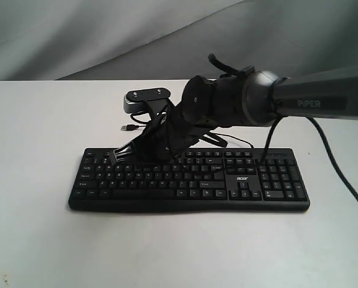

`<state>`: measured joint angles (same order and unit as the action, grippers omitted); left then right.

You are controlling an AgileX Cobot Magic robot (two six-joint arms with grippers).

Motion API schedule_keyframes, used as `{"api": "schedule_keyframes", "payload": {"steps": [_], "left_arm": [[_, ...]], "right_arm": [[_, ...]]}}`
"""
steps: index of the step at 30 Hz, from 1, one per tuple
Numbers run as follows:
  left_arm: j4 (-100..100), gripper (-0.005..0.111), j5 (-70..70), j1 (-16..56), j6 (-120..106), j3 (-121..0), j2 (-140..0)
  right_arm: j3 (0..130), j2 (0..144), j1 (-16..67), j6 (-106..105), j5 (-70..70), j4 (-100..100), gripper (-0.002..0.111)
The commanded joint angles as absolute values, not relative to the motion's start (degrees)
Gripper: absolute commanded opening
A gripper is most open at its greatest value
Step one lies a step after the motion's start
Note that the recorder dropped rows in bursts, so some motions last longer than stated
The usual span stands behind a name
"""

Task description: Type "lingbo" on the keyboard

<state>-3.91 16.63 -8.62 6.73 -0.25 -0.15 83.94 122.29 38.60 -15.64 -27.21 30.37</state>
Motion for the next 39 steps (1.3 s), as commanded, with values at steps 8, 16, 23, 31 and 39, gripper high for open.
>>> {"api": "schedule_keyframes", "payload": {"steps": [8, 16, 23, 31, 39], "left_arm": [[-3.45, 0.001, 16.36, -8.73, 6.96, 0.00, 0.00], [-3.45, 0.001, 16.36, -8.73, 6.96, 0.00, 0.00], [-3.45, 0.001, 16.36, -8.73, 6.96, 0.00, 0.00], [-3.45, 0.001, 16.36, -8.73, 6.96, 0.00, 0.00], [-3.45, 0.001, 16.36, -8.73, 6.96, 0.00, 0.00]], "right_arm": [[89.38, 126.45, 38.77, -16.05, -31.01, 31.10, 0.000], [89.38, 127.28, 38.77, -16.05, -30.90, 30.47, 0.000], [89.38, 127.39, 38.64, -14.66, -30.66, 28.70, 0.000], [89.38, 127.39, 38.64, -14.59, -30.56, 28.57, 0.000], [89.38, 127.60, 38.64, -14.59, -30.34, 28.54, 0.000]]}}
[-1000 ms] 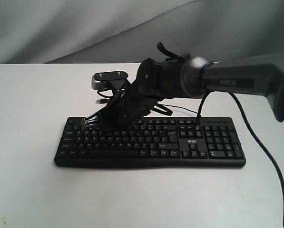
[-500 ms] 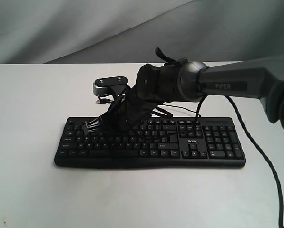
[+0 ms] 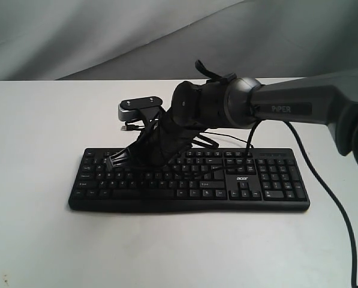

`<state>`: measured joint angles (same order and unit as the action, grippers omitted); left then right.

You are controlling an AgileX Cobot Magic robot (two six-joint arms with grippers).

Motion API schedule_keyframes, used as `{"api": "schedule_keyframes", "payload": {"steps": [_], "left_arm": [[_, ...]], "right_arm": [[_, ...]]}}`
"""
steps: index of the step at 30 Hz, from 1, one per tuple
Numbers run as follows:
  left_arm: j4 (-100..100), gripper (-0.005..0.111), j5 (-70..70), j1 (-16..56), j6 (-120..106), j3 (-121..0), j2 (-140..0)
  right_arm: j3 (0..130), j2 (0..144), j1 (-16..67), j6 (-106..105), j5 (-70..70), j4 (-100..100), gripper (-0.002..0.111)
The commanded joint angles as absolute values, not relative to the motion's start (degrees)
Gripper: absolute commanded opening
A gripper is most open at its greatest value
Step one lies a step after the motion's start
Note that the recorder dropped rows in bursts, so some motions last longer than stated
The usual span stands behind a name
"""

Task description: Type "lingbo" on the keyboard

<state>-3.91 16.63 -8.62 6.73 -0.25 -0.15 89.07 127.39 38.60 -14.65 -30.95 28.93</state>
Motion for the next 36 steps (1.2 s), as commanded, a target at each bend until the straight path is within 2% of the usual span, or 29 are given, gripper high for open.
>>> {"api": "schedule_keyframes", "payload": {"steps": [1, 17, 24, 30, 36], "left_arm": [[-3.45, 0.001, 16.36, -8.73, 6.96, 0.00, 0.00], [-3.45, 0.001, 16.36, -8.73, 6.96, 0.00, 0.00], [-3.45, 0.001, 16.36, -8.73, 6.96, 0.00, 0.00], [-3.45, 0.001, 16.36, -8.73, 6.96, 0.00, 0.00], [-3.45, 0.001, 16.36, -8.73, 6.96, 0.00, 0.00]], "right_arm": [[89.38, 127.74, 38.64, -14.59, -30.22, 28.54, 0.000], [89.38, 128.92, 38.64, -14.59, -30.61, 29.01, 0.000], [89.38, 125.00, 38.64, -14.74, -31.02, 27.33, 0.000], [88.91, 124.31, 37.29, -13.43, -36.44, 26.28, 0.000], [86.10, 124.31, 37.29, -17.55, -34.06, 30.88, 0.000]]}}
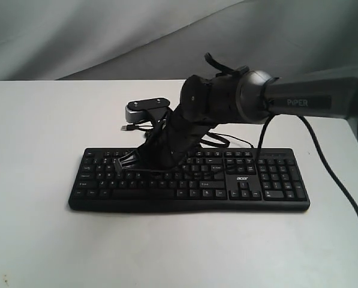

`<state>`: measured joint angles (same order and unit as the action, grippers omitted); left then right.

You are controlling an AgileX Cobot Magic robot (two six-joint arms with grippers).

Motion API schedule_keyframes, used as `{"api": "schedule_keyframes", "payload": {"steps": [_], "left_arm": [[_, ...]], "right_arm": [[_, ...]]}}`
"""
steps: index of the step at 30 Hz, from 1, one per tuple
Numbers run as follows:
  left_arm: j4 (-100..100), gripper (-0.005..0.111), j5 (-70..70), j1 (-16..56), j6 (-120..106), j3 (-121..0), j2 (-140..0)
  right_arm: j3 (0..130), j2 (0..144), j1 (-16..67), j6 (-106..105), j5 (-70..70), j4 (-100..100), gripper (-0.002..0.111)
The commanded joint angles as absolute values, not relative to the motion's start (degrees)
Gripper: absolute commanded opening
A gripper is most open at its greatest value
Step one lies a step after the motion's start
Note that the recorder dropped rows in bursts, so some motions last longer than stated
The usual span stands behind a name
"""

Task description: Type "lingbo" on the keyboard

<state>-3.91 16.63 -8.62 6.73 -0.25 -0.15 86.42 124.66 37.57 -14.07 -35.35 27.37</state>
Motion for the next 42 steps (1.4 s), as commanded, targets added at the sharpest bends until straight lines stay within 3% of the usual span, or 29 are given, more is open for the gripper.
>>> {"api": "schedule_keyframes", "payload": {"steps": [1, 42], "left_arm": [[-3.45, 0.001, 16.36, -8.73, 6.96, 0.00, 0.00], [-3.45, 0.001, 16.36, -8.73, 6.96, 0.00, 0.00]], "right_arm": [[86.10, 124.31, 37.29, -18.37, -34.17, 31.91, 0.000], [86.10, 125.78, 38.14, -19.72, -32.96, 32.21, 0.000]]}}
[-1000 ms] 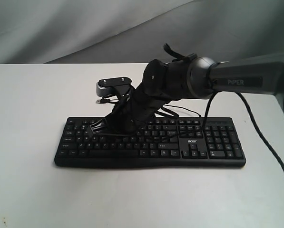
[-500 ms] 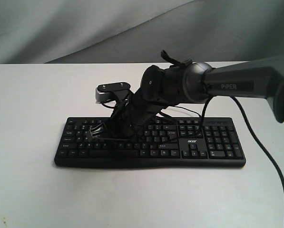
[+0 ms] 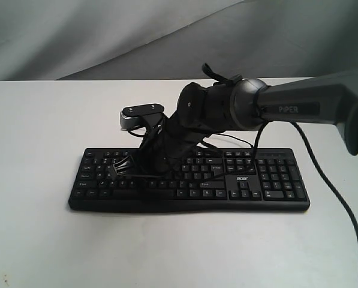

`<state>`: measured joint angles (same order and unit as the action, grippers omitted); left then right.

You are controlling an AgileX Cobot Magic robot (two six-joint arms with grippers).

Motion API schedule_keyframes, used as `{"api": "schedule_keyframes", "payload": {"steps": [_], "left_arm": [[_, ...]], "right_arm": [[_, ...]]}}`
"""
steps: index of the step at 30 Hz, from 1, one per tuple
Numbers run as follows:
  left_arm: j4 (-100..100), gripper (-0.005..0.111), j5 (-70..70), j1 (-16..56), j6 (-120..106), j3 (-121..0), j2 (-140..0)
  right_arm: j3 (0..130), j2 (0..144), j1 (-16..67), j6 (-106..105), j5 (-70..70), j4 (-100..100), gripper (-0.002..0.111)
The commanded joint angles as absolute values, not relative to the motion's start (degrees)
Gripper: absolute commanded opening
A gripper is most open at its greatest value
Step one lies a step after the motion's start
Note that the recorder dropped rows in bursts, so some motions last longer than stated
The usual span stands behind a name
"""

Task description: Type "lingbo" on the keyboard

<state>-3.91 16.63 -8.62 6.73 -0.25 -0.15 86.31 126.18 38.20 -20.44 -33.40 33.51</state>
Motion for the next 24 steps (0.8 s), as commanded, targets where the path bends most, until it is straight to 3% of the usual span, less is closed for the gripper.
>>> {"api": "schedule_keyframes", "payload": {"steps": [1, 24], "left_arm": [[-3.45, 0.001, 16.36, -8.73, 6.96, 0.00, 0.00], [-3.45, 0.001, 16.36, -8.73, 6.96, 0.00, 0.00]], "right_arm": [[86.10, 125.78, 38.14, -19.14, -32.96, 31.64, 0.000], [86.10, 126.57, 38.14, -18.37, -33.29, 31.11, 0.000]]}}
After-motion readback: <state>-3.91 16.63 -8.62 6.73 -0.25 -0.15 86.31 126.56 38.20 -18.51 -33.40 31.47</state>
